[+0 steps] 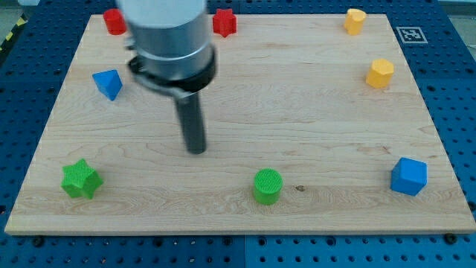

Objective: Move the green circle vertically below the red star

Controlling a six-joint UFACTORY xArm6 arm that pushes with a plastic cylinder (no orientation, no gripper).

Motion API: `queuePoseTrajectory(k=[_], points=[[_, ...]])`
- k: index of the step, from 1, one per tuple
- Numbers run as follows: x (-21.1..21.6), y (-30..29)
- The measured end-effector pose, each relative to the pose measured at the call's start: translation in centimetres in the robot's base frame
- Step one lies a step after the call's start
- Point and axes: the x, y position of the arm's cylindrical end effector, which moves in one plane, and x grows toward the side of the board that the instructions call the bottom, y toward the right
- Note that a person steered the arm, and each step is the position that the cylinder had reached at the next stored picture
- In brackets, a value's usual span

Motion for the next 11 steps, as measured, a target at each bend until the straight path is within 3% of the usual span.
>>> queuePoseTrajectory(k=[1, 2, 3, 4, 7, 9, 11], points=[[0.0, 9.6], [3.9, 15.8], [8.5, 15.8], [8.5, 15.8], [7.8, 6.6], [5.1, 7.7], [5.9, 6.8]])
